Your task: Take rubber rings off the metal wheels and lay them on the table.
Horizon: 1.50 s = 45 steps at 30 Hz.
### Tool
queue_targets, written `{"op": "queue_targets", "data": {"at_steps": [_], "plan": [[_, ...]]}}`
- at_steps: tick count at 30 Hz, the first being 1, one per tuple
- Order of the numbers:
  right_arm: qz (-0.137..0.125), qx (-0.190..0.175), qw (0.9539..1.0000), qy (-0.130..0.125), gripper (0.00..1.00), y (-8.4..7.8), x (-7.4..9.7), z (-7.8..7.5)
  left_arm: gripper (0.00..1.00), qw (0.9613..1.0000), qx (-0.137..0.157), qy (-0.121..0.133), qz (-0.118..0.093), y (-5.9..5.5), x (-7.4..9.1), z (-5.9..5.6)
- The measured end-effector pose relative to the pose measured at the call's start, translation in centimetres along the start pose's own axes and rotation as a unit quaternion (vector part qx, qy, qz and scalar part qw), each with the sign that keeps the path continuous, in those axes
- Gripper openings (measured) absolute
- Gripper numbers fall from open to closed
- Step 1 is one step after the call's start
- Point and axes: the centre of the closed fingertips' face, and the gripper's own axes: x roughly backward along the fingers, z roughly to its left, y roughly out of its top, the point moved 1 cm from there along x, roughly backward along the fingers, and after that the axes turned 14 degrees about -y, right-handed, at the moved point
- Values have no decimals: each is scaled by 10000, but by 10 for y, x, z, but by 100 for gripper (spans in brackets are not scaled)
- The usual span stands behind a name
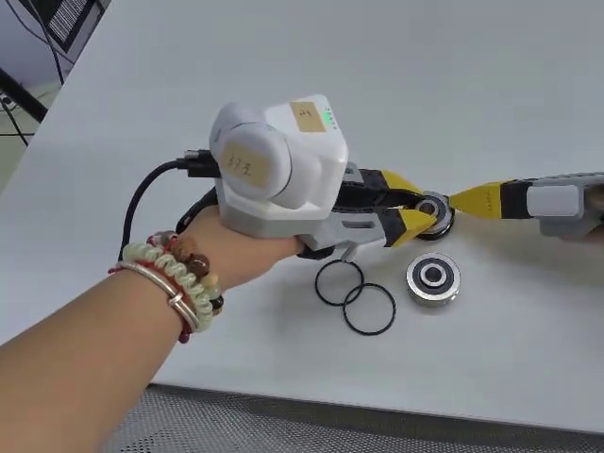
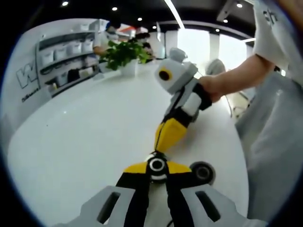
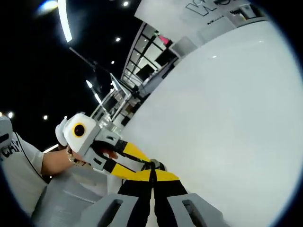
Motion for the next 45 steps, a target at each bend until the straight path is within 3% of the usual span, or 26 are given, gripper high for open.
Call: {"op": "queue_targets", "data": {"at_steps": [23, 45], "plan": [[-57, -104, 9998, 186, 0, 1, -5, 9, 13, 10000, -9, -19, 6, -1, 0, 0], [-265, -186, 9978, 577, 0, 8, -1, 12, 13, 10000, 13, 3, -80, -1, 0, -2]]}}
